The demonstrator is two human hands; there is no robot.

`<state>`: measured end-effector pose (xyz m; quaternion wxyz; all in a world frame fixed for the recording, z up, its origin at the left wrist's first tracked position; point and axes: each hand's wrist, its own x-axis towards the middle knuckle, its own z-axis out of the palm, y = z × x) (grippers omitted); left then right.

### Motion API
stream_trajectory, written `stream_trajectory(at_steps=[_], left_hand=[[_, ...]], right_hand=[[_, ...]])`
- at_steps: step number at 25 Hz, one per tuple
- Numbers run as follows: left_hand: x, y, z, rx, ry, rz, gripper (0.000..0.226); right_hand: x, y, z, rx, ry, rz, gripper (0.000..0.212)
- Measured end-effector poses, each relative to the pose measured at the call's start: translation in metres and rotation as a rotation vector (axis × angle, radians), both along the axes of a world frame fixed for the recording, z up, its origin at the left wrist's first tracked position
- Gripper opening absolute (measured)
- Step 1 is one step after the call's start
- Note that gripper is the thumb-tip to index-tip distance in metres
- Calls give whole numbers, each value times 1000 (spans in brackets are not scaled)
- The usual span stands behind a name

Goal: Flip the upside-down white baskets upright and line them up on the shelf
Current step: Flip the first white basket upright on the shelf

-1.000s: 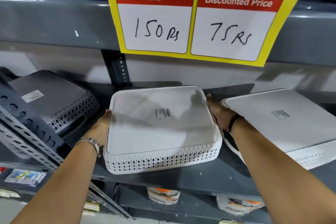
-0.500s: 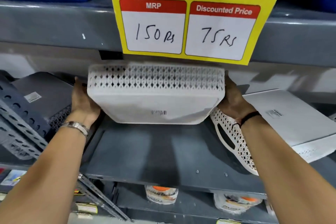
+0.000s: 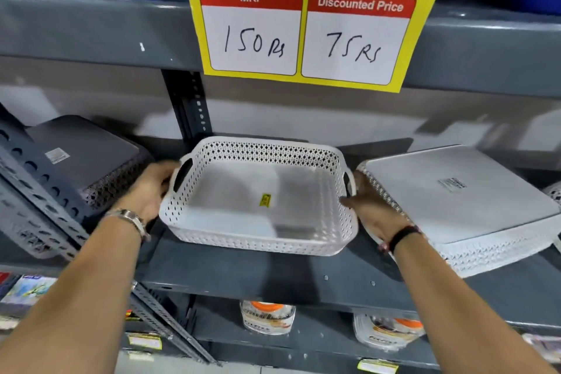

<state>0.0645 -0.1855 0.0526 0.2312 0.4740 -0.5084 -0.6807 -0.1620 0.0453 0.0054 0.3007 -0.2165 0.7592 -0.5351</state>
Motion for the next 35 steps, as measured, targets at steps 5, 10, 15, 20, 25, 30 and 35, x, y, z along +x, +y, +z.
stream_trajectory(at_steps=[5,10,15,20,25,30,35], left_hand=[[-4,-25,-47,-181,-204,-2,60],[-3,12,-33,-489,-587,62,37],[9,22,-42,-575,-671,135,44],[17,22,-48,-570,-687,112,48],[23,26,-48,-600,-706,61,53],[-11,52,-33,-786,-764,7,63],[-101,126,0,-795,-298,-47,55]], right_hand=[[10,-11,-31,147,225,-140,93],[27,-2,-27,192,259,-163,86],[39,8,-34,168,267,-197,90],[48,15,-34,118,281,-220,89],[54,18,-27,88,309,-212,86],[51,23,2,128,573,-193,61],[-13,56,40,71,582,-305,48]])
